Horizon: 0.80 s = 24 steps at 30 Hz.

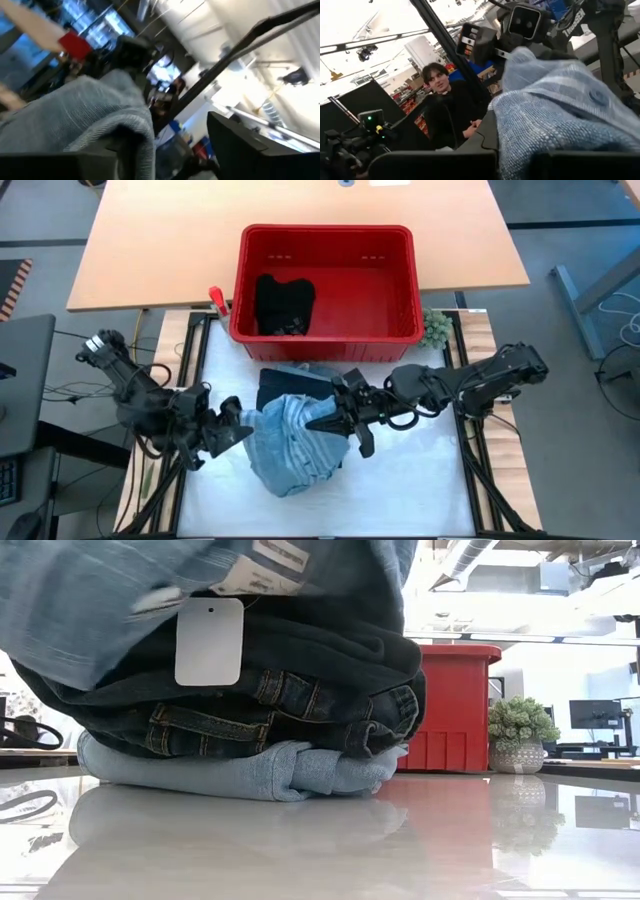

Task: Fold Laundry from Bin
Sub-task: Fold the blue and white patterned shirt

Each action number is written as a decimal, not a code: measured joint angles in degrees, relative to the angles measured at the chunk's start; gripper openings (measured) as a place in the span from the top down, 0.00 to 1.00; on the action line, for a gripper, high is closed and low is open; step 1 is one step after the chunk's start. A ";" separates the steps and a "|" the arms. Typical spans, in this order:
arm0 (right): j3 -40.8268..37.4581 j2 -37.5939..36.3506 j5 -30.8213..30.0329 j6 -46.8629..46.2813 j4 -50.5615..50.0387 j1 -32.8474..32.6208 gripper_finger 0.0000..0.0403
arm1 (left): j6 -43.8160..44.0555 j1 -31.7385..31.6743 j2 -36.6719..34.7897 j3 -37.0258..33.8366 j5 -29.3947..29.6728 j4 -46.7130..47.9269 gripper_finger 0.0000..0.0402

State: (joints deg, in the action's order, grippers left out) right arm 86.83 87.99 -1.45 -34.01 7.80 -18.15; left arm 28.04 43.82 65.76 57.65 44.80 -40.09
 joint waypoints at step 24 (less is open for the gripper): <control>-0.04 -1.01 -6.31 1.52 0.93 1.05 0.95 | 22.45 0.09 -0.94 0.06 4.32 23.05 0.44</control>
State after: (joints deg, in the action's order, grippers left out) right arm 86.78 86.98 -7.76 -32.49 8.73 -17.10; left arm 50.50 43.91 64.82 57.71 49.11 -17.04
